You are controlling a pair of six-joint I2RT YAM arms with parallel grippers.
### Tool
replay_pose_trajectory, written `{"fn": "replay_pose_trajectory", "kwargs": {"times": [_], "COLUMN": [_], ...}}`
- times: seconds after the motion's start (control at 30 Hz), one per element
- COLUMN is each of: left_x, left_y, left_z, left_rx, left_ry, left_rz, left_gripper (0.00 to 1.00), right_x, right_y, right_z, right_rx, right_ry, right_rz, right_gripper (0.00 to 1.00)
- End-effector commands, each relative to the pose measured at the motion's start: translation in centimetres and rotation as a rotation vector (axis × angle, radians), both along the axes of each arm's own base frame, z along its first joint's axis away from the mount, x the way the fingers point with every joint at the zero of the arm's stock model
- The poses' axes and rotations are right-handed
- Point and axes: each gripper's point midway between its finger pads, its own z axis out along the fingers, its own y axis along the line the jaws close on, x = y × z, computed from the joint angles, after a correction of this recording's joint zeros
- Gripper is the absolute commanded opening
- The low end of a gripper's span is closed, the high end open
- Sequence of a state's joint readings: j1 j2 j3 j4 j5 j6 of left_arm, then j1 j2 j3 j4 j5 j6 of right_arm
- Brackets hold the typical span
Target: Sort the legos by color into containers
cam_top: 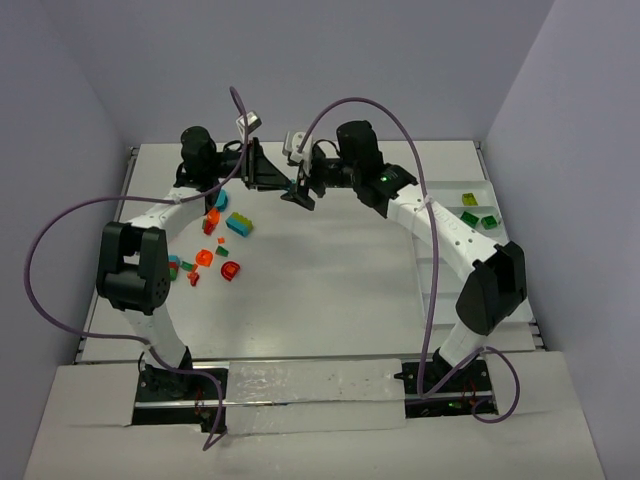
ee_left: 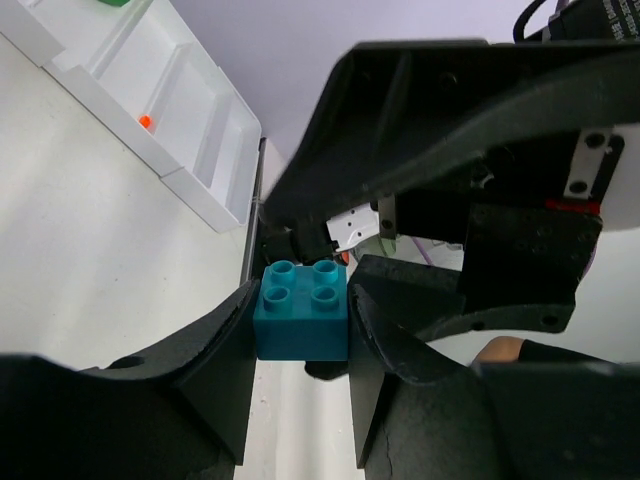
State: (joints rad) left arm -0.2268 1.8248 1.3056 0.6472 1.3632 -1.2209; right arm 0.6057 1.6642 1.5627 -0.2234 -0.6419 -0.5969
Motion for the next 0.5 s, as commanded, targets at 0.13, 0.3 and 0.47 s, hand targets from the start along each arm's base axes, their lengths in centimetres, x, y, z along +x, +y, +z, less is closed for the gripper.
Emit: {"fn": "replay_pose_trajectory", "kwargs": {"times": [0.13, 0.3, 0.47], "left_x": [-0.7, -0.8, -0.7], "left_y": [0.0, 0.1, 0.1], "left_z": [2.5, 2.6, 2.8], "left_rx": [-0.02, -0.022, -0.025], "left_ry": [-0.1, -0.106, -0.113], "left_rz": [-0.014, -0.017, -0.012], "left_gripper": [0.12, 0.11, 0.12], "right_x": [-1.0, 0.0, 0.4], "right_y": [-0.1, -0.2, -0.4], "right_z": [2.7, 2.2, 1.3], "right_rx": [0.033, 0.015, -0.023], "right_ry": [-0.088, -0.086, -0.072], "right_rz": [0.023, -0.014, -0.024], "right_gripper": [0.63, 0.46, 0.39]}}
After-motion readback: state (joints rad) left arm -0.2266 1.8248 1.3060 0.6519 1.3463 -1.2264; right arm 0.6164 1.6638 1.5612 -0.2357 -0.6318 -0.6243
